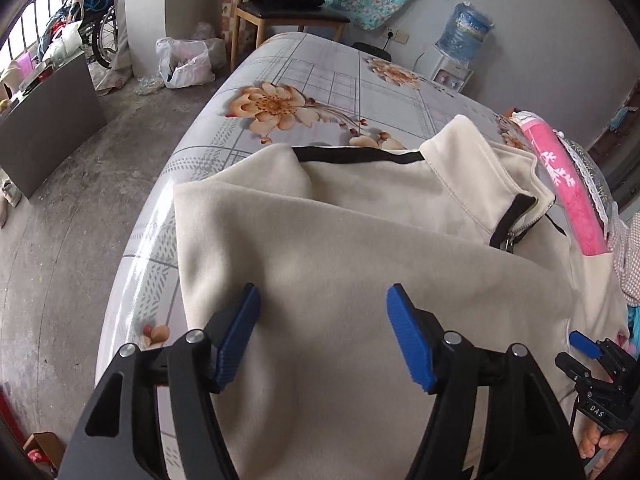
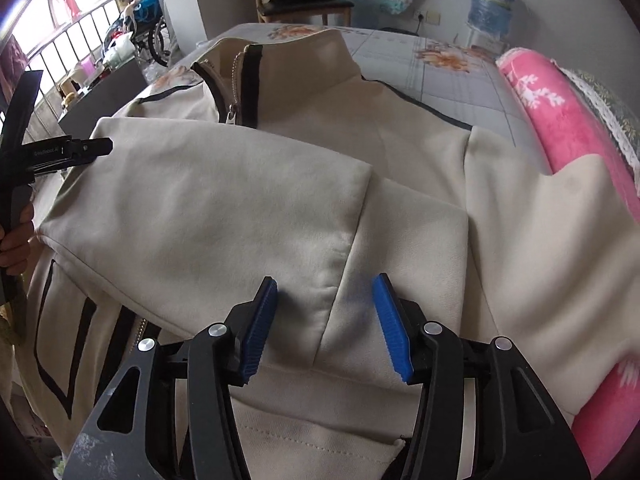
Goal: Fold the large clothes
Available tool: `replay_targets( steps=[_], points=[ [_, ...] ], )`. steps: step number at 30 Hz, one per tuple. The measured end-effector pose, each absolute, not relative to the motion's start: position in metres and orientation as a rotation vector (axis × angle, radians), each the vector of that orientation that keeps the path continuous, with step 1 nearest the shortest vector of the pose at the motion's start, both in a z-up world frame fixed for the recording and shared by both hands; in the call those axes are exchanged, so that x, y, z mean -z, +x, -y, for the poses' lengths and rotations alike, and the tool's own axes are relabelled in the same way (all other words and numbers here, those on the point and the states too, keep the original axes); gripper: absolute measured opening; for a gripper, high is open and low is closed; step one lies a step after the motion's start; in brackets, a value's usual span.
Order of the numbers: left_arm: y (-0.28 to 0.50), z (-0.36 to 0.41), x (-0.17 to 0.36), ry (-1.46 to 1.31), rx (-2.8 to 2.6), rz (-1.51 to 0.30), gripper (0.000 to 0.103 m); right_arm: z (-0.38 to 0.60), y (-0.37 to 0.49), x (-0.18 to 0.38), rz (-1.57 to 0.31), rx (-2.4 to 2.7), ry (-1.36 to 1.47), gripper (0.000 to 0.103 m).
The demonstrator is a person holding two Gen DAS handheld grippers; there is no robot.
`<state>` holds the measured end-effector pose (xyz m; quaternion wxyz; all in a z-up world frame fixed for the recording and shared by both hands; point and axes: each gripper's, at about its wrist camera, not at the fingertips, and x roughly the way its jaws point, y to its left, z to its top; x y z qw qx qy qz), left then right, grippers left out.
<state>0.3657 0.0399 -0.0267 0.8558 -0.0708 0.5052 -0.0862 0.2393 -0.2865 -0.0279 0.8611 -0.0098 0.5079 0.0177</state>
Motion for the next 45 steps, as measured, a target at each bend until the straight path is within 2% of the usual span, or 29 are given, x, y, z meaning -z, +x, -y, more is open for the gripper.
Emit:
replay_targets(
  steps=[2,6,8,12,14,15,19,28,30,37,40,43,45],
  points=[
    [0.35,-0.031,0.012,-0.096,0.191,-1.005,0.065,0.29,0.229,0.021,-1.056,-0.06,0.015,0.051],
    [0.314,0.009,-0.006,0.096,0.233,-0.946,0.078,0.3,0.208,0.011,-1.039,-0.056,0.02,0.062],
    [0.301,0.033,-0.001,0.17,0.258,-0.957,0.081,0.31,0.197,0.008,-1.038,-0.04,0.04,0.066],
    [0.286,0.079,0.028,0.338,0.244,-0.98,0.083,0.337,0.171,0.001,-1.032,-0.004,0.127,0.068],
    [0.28,0.09,0.039,0.388,0.2,-0.928,0.086,0.357,0.156,-0.004,-1.024,0.027,0.179,0.068],
    [0.277,0.092,0.04,0.4,0.18,-0.895,0.092,0.368,0.148,-0.006,-1.022,0.045,0.205,0.068],
    [0.276,0.092,0.044,0.392,0.152,-0.884,0.097,0.429,0.114,-0.016,-1.006,0.145,0.327,0.068],
    [0.287,0.062,0.05,0.123,0.204,-0.973,0.099,0.601,0.042,-0.012,-0.876,0.456,0.761,0.068],
    [0.286,0.064,0.05,0.147,0.209,-0.967,0.099,0.632,0.031,-0.005,-0.84,0.51,0.856,0.068],
    [0.285,0.065,0.05,0.137,0.208,-0.966,0.099,0.692,0.019,0.016,-0.715,0.594,1.074,0.068],
    [0.285,0.065,0.05,0.136,0.208,-0.968,0.099,0.701,0.025,0.018,-0.696,0.624,1.072,0.066],
    [0.285,0.065,0.05,0.137,0.208,-0.967,0.099,0.703,0.032,0.018,-0.703,0.667,1.033,0.062],
    [0.285,0.065,0.05,0.137,0.209,-0.967,0.099,0.703,0.032,0.019,-0.714,0.707,0.999,0.05]
  ],
)
